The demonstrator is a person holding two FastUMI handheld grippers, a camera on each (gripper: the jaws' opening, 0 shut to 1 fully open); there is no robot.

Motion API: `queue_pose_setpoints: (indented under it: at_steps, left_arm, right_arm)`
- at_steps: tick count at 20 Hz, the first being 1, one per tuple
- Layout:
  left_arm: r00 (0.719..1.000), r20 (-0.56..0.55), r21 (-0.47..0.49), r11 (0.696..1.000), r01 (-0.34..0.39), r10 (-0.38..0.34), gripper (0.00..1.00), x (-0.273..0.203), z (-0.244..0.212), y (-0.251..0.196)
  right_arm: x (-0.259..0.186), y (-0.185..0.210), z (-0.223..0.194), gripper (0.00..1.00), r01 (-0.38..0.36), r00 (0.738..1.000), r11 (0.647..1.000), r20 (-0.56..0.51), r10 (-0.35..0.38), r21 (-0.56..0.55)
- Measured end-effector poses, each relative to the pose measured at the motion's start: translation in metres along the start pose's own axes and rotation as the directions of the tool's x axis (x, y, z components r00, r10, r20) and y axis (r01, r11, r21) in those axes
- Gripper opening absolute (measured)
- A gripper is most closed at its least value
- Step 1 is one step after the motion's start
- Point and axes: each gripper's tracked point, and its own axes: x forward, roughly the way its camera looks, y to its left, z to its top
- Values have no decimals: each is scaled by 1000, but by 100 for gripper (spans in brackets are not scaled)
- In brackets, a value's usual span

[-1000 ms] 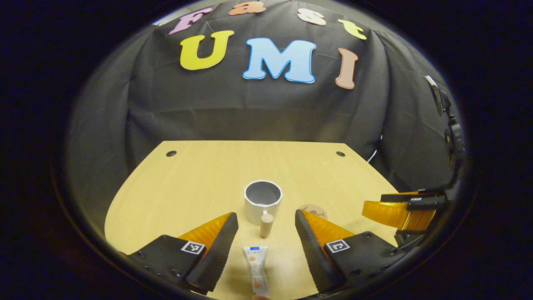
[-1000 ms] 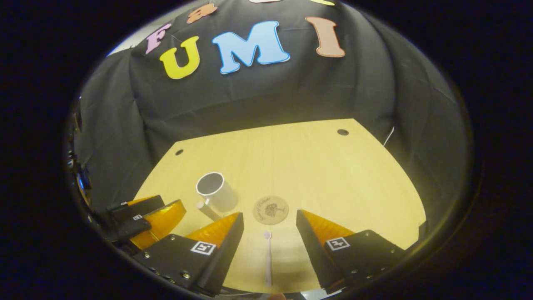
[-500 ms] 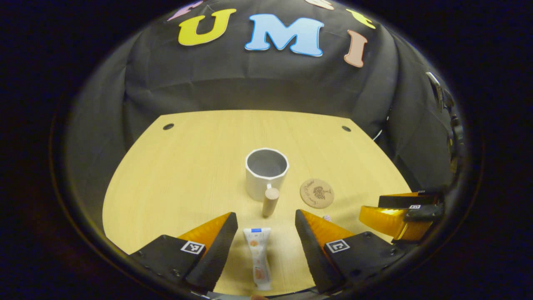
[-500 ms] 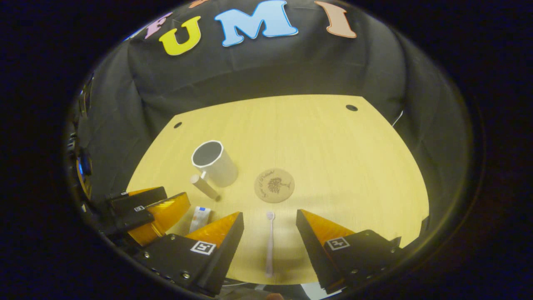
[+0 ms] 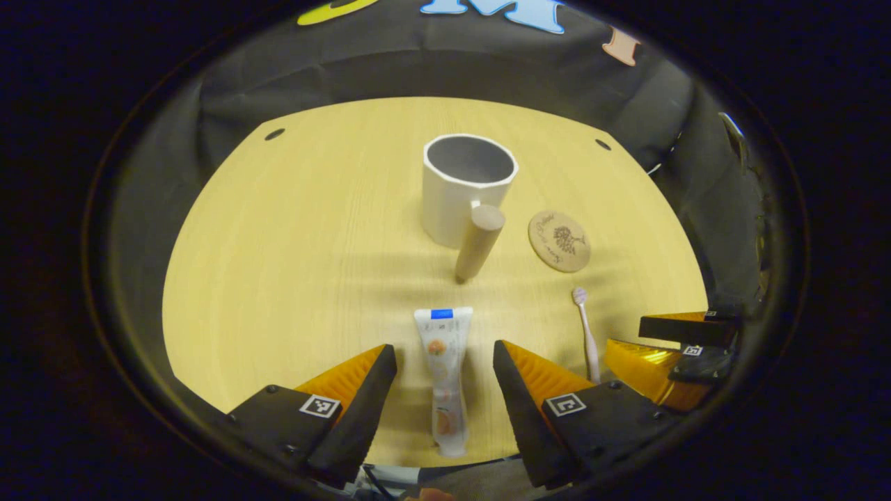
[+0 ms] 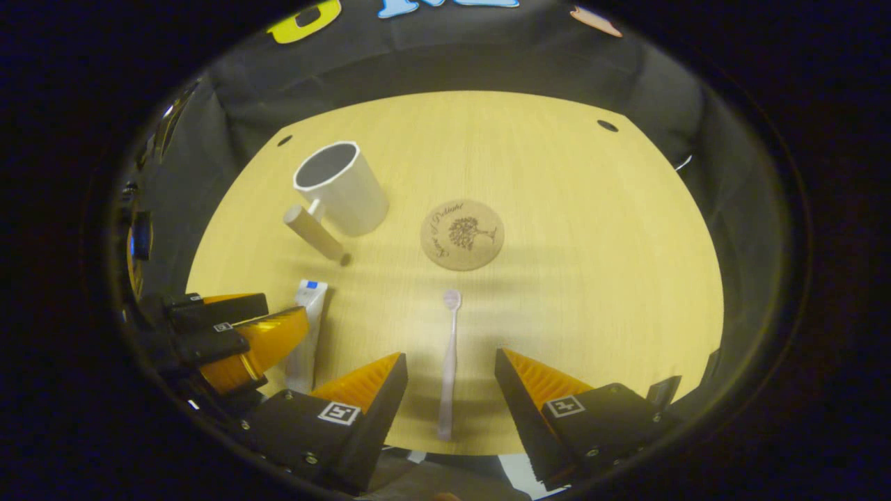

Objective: Put the toothbrush and toothpaste on the desktop into the cup, then pick up the cup and place it on the coaster on the desktop.

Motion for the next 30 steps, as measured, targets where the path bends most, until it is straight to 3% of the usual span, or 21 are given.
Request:
queue_pose_setpoints:
  at_steps: [12, 13, 17, 19, 22, 23, 26, 27, 28, 29, 30]
  left_arm:
    - [985, -171, 7, 1000, -6, 7, 89, 26, -38, 8]
    - [985, -169, 19, 1000, -12, 15, 94, 28, -37, 9]
    - [984, -176, 44, 999, -26, 33, 88, 29, -35, 10]
    - [985, -169, 53, 998, -32, 40, 87, 30, -34, 9]
    - [983, -170, 59, 997, -59, 68, 59, 31, -32, 16]
    - [983, -170, 62, 996, -56, 66, 51, 31, -33, 15]
    - [983, -170, 69, 996, -62, 73, 41, 30, -34, 16]
    - [983, -166, 78, 995, -66, 78, 41, 30, -35, 17]
    - [982, -169, 62, 995, -78, 87, 42, 31, -34, 17]
    - [983, -163, 72, 995, -71, 82, 31, 32, -33, 16]
    - [984, -162, 74, 995, -67, 78, 31, 31, -34, 17]
  right_arm:
    - [31, 4, -30, 80, -8, 988, 1000, -151, 11, 20]
    - [33, 5, -30, 80, -8, 988, 1000, -155, 11, 17]
    - [36, 2, -36, 78, 5, 981, 1000, -194, -6, -7]
    - [37, -1, -37, 62, 22, 979, 1000, -204, -24, -12]
    - [40, -9, -38, 57, 56, 978, 998, -203, -56, -9]
    - [37, -12, -39, 28, 57, 975, 998, -217, -58, -10]
    - [38, -12, -37, 26, 49, 978, 999, -203, -44, 21]
    - [37, -13, -39, 11, 37, 976, 999, -217, -32, 16]
    - [38, -13, -38, 13, 31, 979, 999, -203, -26, 21]
    - [34, -12, -37, 13, 21, 981, 999, -195, -14, 33]
    - [39, -11, -37, 12, 14, 983, 999, -185, -5, 45]
